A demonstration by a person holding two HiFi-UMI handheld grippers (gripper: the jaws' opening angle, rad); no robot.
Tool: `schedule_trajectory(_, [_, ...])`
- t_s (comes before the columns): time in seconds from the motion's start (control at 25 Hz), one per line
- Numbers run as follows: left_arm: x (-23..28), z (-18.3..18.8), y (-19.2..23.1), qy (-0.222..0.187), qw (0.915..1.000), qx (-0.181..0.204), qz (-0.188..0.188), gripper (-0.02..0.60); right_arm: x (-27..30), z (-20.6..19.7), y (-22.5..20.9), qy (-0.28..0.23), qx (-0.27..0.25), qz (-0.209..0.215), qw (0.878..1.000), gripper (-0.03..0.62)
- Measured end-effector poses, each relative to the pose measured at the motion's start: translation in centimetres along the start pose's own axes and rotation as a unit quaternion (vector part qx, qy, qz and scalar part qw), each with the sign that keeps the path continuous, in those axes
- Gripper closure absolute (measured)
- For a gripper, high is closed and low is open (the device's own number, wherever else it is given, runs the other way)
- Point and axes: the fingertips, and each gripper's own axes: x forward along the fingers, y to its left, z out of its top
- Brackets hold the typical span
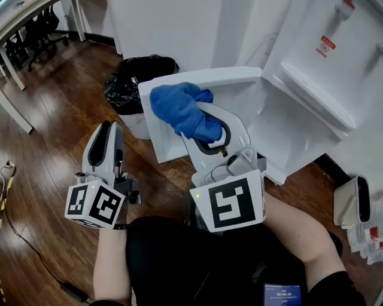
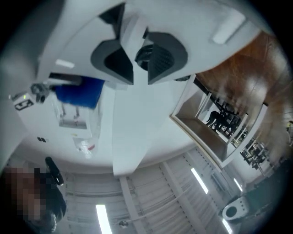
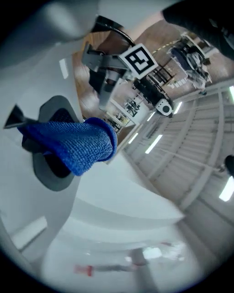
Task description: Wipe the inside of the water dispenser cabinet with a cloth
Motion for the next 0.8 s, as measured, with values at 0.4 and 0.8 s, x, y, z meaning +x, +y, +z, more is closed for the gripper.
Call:
schedule_trajectory(0.4, [0.0,-0.2,0.3,0.003,0.9998,-0.018,0.004,0.517,5.7,-8.9,12.2,0.129,-0.198,0.126,0.963,0.505])
schedule_trajectory(0.8, [0.7,-1.0,-0.2,0.012,0.9988,-0.042,-0.023,0.523,6.3,-24.1,21.6,0.334,-0.117,0.292,0.889,0.505])
